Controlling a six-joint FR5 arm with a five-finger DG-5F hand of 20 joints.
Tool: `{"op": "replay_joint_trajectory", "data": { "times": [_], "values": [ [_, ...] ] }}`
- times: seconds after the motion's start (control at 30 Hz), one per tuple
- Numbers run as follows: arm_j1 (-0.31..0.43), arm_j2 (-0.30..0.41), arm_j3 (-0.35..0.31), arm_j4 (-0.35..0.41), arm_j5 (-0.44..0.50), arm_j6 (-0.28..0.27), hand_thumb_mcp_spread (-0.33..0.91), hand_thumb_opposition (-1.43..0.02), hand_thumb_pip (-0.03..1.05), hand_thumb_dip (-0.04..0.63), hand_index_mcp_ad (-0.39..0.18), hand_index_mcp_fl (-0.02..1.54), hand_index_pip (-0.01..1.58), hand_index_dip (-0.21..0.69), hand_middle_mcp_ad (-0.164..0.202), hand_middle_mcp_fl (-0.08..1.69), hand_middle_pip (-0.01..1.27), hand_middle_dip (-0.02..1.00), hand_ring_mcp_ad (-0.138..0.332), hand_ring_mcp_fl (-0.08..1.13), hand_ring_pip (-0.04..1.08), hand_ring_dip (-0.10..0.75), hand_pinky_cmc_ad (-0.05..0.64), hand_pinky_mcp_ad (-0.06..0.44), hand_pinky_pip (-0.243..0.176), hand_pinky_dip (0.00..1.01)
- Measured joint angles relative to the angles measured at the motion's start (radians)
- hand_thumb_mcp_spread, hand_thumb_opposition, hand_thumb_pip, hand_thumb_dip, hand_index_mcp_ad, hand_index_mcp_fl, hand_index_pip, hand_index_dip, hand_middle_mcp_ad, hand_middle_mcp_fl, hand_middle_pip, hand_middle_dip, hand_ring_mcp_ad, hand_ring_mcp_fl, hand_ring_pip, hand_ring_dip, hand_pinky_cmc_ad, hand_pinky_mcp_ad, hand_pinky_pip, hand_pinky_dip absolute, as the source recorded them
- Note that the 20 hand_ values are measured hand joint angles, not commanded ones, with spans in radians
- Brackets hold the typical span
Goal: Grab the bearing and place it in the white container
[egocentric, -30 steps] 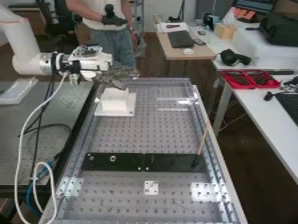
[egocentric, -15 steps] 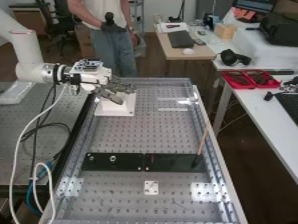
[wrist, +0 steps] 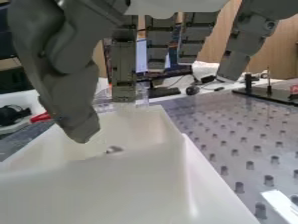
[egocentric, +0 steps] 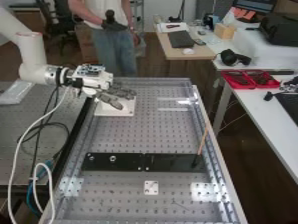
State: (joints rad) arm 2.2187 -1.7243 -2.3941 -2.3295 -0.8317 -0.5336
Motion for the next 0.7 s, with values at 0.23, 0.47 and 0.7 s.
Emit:
{"op": "replay_joint_trajectory", "data": {
  "times": [0.23,0.47,0.7],
  "values": [
    [-0.006,0.048,0.007,-0.042,0.0,-0.002,0.29,-0.76,0.66,0.236,-0.119,0.02,1.19,-0.026,0.019,0.0,0.13,0.26,0.08,0.0,0.09,0.115,0.346,0.286,-0.061,0.5],
    [-0.041,0.164,0.026,-0.114,-0.008,-0.025,0.25,-0.75,0.7,0.239,-0.119,0.02,1.08,-0.037,0.019,0.0,0.13,0.26,0.08,0.0,0.09,0.115,0.349,0.286,-0.077,0.52],
    [-0.153,0.292,0.128,-0.227,-0.091,-0.078,0.23,-0.73,0.61,0.22,-0.115,0.1,0.53,-0.026,0.037,0.08,0.13,0.26,0.099,0.0,0.09,0.115,0.351,0.291,-0.091,0.52]
  ]
}}
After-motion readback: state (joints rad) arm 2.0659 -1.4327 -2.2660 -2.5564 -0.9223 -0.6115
